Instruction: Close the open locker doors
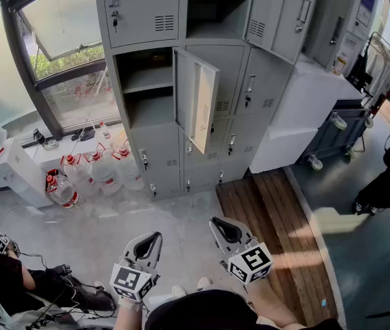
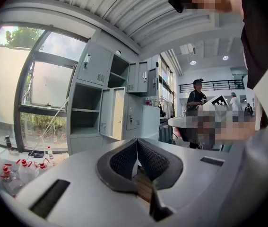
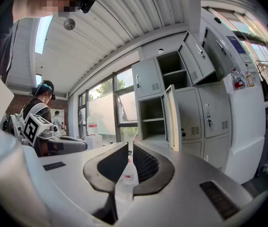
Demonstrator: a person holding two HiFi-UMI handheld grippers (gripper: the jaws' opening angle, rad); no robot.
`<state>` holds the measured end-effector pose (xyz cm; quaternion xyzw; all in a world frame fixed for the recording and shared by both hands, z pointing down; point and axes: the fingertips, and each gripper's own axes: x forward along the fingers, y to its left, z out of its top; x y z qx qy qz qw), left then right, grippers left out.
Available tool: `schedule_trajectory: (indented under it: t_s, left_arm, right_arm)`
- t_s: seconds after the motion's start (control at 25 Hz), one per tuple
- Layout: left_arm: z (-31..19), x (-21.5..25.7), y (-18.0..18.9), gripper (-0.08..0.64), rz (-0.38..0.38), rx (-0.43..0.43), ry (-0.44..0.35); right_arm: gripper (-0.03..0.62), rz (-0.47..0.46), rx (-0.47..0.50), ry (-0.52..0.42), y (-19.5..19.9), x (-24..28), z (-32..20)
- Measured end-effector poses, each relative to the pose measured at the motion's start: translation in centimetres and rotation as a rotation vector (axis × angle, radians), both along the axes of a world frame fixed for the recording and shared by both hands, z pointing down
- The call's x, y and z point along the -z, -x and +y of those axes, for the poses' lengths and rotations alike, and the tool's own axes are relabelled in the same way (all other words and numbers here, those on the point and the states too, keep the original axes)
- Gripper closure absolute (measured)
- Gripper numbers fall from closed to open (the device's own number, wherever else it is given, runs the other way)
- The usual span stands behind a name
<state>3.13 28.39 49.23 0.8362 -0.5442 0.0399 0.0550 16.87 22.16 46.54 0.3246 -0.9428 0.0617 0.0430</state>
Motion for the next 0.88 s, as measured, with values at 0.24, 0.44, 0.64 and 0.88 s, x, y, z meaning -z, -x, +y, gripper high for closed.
schedule_trajectory:
  t_s: [0.24,0.44,0.64,0.88]
  left_arm:
    - [-1.3,0.3,-3.0,0.538,-0.015,-0.024,0.003]
    - [-2.7,-0.4,-4.8,0.538,-0.031,-0.021,0.005]
    - [-3.3,-2.0,-5.7,0.537,-0.021,0.014,0.029]
    - [-5.0,-3.1,-4.8,0.537,-0.019,0.049,0.067]
  right_arm:
    - [0.538,-0.001,-0.005,-0.002,-2.6,0.6,-0.7]
    - [0.537,0.006,-0.038,0.022,-5.1,-0.6,-2.6]
    - [0.537,0.020,-0.025,0.026,-6.0,-2.0,-4.1]
    - [0.537,0.043,0.016,0.020,-4.8,-2.3,-6.4]
